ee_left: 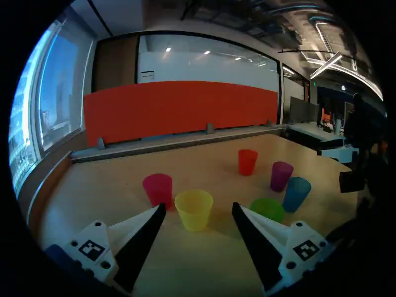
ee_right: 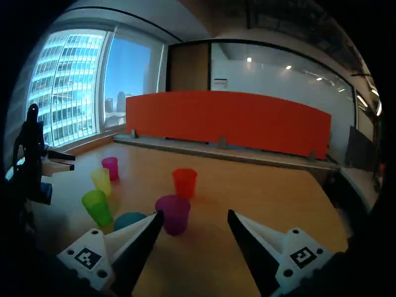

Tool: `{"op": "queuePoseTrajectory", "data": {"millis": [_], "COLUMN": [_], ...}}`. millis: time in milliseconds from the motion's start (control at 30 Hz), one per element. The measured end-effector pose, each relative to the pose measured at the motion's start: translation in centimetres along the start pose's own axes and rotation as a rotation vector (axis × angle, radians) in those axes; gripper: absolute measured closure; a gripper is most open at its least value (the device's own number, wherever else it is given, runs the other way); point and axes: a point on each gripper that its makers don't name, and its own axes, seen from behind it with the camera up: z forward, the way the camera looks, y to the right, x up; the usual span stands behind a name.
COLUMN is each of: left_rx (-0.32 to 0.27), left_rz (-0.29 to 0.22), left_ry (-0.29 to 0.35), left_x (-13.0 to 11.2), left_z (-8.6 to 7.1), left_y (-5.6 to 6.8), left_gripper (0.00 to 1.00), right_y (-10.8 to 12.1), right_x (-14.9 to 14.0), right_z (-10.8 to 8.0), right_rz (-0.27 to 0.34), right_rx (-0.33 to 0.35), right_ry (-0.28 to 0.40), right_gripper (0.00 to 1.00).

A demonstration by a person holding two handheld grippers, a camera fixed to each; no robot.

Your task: Pour water

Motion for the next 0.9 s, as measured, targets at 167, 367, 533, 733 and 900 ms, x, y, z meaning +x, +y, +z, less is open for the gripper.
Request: {"op": "queuePoseTrajectory", "data": {"millis": [167,367,533,733,900], "left_rx": [0.052,0.108,0.169,0.246,0.294], "left_rz": [-0.009,-0.039,-0.045,-0.063,-0.088], "left_ry": [0.035,0.086,0.127,0.196,0.251], "left_x": [0.8,1.8,2.5,3.9,4.8], "left_z": [-0.5,-0.7,-0.9,-1.2,-1.6], "left_y": [-0.9,-1.8,-2.8,-4.1,-4.9], "left_gripper": [0.0,0.0,0.0,0.0,0.0], "right_y": [0.8,1.8,2.7,3.6,4.3], "right_x": [0.4,1.4,2.8,5.0,6.4], "right_z": [0.1,0.4,0.4,0.0,-0.3], "right_rz": [0.004,0.016,0.024,0.014,0.025], "right_rx": [-0.062,-0.138,-0.216,-0.296,-0.357], "right_ry": [0.04,0.096,0.162,0.244,0.296], "right_gripper": [0.0,0.0,0.01,0.01,0.01]}}
